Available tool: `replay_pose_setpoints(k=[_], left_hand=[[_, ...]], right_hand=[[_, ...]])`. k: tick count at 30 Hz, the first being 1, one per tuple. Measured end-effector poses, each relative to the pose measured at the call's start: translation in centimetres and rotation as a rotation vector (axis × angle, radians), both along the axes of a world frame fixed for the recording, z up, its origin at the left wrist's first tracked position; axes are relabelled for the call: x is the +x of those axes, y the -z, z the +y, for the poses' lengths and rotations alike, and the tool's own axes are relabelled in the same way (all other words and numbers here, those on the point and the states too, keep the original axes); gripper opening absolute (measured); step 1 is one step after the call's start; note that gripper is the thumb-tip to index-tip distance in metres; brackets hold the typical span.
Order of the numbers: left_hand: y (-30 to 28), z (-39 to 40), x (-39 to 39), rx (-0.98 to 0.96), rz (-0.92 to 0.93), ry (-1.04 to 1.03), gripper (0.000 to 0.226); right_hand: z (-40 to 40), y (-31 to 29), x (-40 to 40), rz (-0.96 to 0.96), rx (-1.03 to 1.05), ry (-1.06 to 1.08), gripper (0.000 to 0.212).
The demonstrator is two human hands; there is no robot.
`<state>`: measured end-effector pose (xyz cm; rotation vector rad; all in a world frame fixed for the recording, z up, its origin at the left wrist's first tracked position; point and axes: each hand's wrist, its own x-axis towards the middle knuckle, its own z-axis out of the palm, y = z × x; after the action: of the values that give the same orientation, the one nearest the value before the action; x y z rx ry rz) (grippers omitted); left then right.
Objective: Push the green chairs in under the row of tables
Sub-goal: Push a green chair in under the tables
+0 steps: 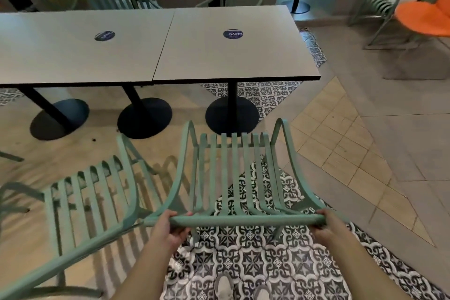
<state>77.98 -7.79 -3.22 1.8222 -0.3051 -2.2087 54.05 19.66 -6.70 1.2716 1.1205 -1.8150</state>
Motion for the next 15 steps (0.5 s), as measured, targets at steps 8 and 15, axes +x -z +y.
replay_pose_setpoints(k=[8,15], left_hand=[[0.8,0.4,1.8,-0.374,-0.311,0.257,0.038],[2.9,-0.5,5.4,-1.531,-0.843,1.592,0.067]], right_hand=[[0.1,-2.9,2.0,0.336,0.511,-0.234,0.07],[1.6,-1.6,3.6,1.242,1.068,-1.786,0.059]])
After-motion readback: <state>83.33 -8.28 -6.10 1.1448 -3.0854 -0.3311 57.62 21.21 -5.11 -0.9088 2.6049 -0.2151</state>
